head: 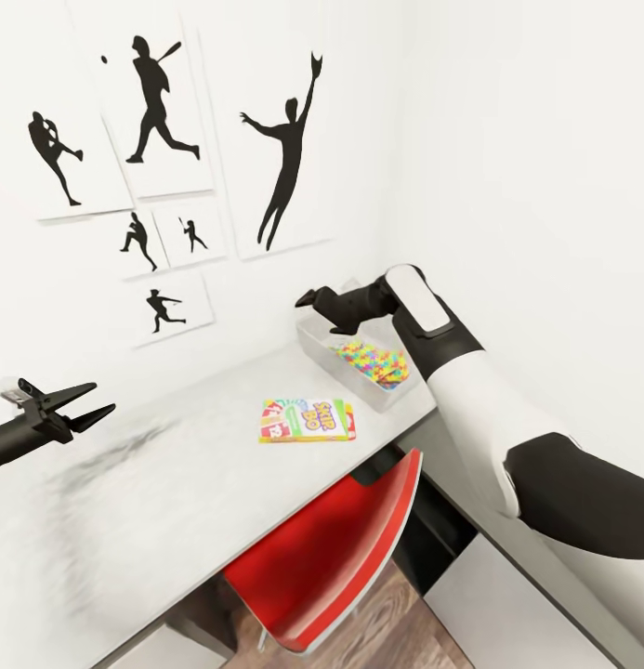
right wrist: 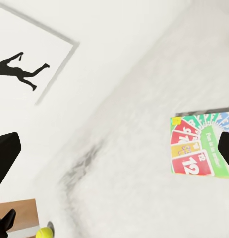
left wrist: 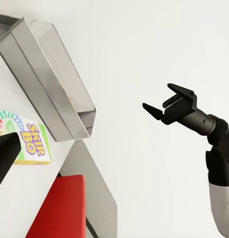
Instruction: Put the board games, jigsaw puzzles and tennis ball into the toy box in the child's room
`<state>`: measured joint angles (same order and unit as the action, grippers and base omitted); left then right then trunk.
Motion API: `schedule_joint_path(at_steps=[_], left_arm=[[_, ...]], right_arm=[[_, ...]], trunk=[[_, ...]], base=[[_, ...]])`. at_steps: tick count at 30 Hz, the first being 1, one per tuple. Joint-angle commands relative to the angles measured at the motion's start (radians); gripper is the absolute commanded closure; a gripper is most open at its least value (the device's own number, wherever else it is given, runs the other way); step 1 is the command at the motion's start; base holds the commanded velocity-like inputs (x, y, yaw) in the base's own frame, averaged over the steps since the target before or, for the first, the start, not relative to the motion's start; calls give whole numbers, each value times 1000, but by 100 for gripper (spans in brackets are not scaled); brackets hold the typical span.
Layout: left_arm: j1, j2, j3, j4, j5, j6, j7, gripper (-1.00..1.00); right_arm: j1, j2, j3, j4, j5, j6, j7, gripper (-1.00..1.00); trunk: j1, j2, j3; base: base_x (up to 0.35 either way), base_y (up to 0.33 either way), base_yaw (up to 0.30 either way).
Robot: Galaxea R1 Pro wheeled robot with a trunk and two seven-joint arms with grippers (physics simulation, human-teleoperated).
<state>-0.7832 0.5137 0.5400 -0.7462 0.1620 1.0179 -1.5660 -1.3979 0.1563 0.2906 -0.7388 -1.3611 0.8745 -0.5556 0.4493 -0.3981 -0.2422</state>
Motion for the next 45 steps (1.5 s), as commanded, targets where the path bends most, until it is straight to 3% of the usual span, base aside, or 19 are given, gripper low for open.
schedule_joint_path(at_steps=[1, 45], left_arm=[[-1, 0, 0, 0, -2, 10, -5, -100], [1, 1, -6, 0, -6, 10, -5, -100]], right_arm=[[-1, -1, 2, -3, -10, -1, -10, -100], [-2, -6, 2, -11, -10, 0, -10, -100]], trunk=[[1, -2, 0], [1, -2, 72]], base=[[0, 0, 0], [0, 0, 0]])
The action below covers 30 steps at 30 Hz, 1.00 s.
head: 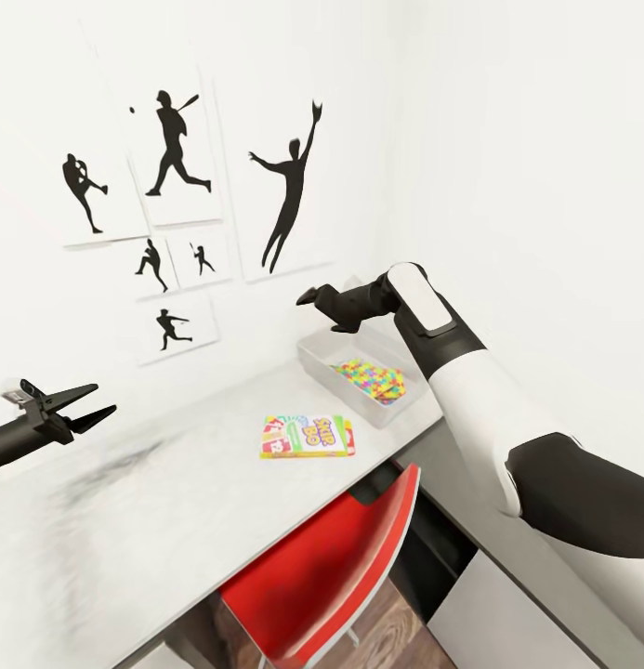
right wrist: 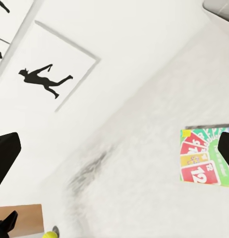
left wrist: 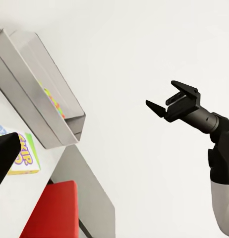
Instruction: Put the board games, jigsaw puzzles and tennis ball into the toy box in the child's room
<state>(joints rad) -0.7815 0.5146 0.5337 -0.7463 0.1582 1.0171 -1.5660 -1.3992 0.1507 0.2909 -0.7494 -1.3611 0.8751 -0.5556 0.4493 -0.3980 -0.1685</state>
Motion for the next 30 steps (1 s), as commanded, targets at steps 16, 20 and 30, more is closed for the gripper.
schedule_joint_path(at_steps=[16, 20, 30], left_arm=[[0, -1, -4, -1, -2, 11, -5, -100], [0, -1, -5, -1, -2, 11, -5, -100], [4, -1, -6, -2, -2, 9, -5, -100]], right_arm=[[-1, 0, 2, -1, -10, -1, -10, -100], [-1, 0, 2, -1, -10, -1, -10, -100], [-1, 0, 2, -1, -10, -1, -10, -100]], trunk=[[1, -2, 24], [1, -2, 31], [1, -2, 47]], base=[[0, 0, 0], [0, 0, 0], [0, 0, 0]])
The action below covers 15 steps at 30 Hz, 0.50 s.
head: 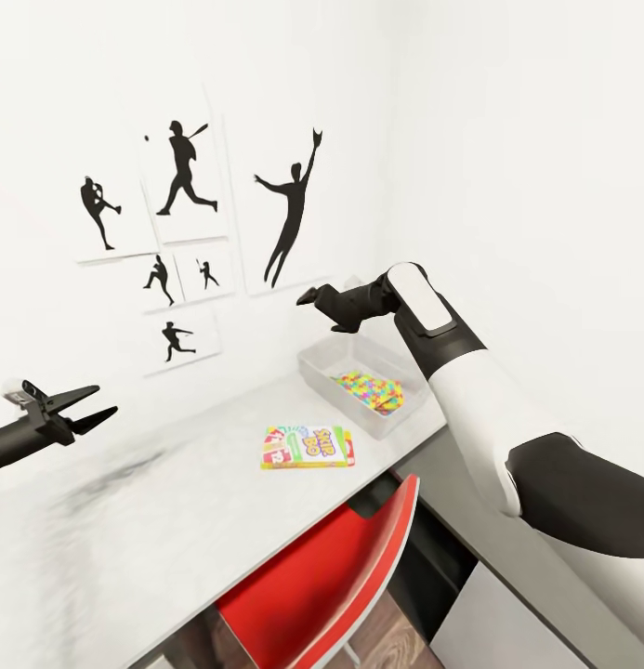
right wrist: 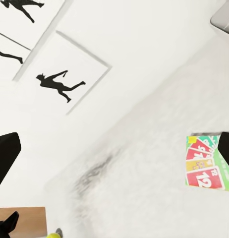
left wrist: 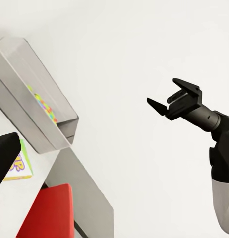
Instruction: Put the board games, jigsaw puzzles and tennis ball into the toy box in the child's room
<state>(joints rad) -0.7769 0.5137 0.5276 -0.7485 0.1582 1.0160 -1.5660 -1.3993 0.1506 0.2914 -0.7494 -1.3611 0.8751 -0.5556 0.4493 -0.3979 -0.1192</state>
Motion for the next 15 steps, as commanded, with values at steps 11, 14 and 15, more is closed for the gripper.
schedule_joint_path(at_steps=[11, 14, 15], left_arm=[[1, 0, 0, 0, -2, 10, -5, -100], [1, 0, 0, 0, -2, 10, -5, -100], [1, 0, 0, 0, -2, 10, -5, -100]], right_arm=[[-1, 0, 2, -1, -10, -1, -12, -100], [-1, 0, 2, -1, -10, -1, -12, -100], [-1, 0, 2, -1, -10, 0, -12, -100]], trunk=[[1, -2, 16], [1, -2, 21], [1, -2, 22]], base=[[0, 0, 55], [0, 0, 90], [0, 0, 96]])
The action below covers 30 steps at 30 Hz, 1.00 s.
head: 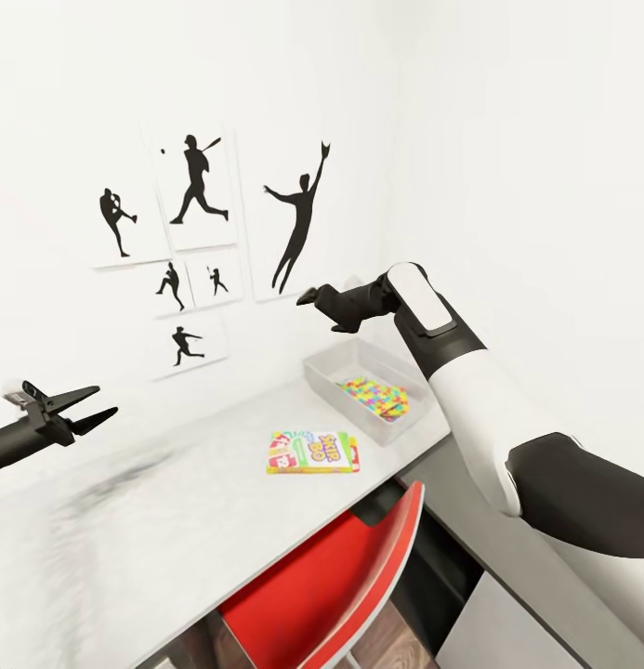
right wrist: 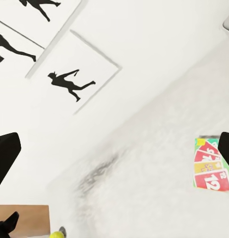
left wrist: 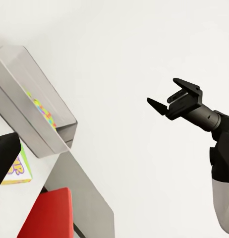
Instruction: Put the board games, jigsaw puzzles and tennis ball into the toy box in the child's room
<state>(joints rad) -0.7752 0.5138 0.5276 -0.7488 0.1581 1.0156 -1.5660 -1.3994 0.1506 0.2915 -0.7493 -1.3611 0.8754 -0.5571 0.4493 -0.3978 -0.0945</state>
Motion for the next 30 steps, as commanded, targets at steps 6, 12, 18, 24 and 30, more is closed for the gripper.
schedule_joint_path(at_steps=[6, 12, 18, 24, 30], left_arm=[[-1, 0, 0, 0, -2, 11, -5, -100], [-1, -1, 0, 0, -2, 11, -5, -100], [-1, -2, 0, 0, -2, 11, -5, -100], [-1, -3, 0, 0, -2, 11, -5, -100], [-1, -3, 0, 0, -2, 11, -5, -100]], right_arm=[[-1, 0, 2, -1, -10, 1, -11, -100], [-1, 0, 2, -1, -10, 3, -12, -100], [-1, 0, 3, -1, -10, 3, -12, -100], [-1, 0, 3, -1, -10, 3, -12, -100], [-1, 0, 2, -1, -10, 3, -12, -100]], trunk=[[1, -2, 5], [1, -2, 7], [1, -2, 8], [1, -2, 8], [1, -2, 8]], base=[[0, 0, 98], [0, 0, 29], [0, 0, 14], [0, 0, 149], [0, 0, 249]])
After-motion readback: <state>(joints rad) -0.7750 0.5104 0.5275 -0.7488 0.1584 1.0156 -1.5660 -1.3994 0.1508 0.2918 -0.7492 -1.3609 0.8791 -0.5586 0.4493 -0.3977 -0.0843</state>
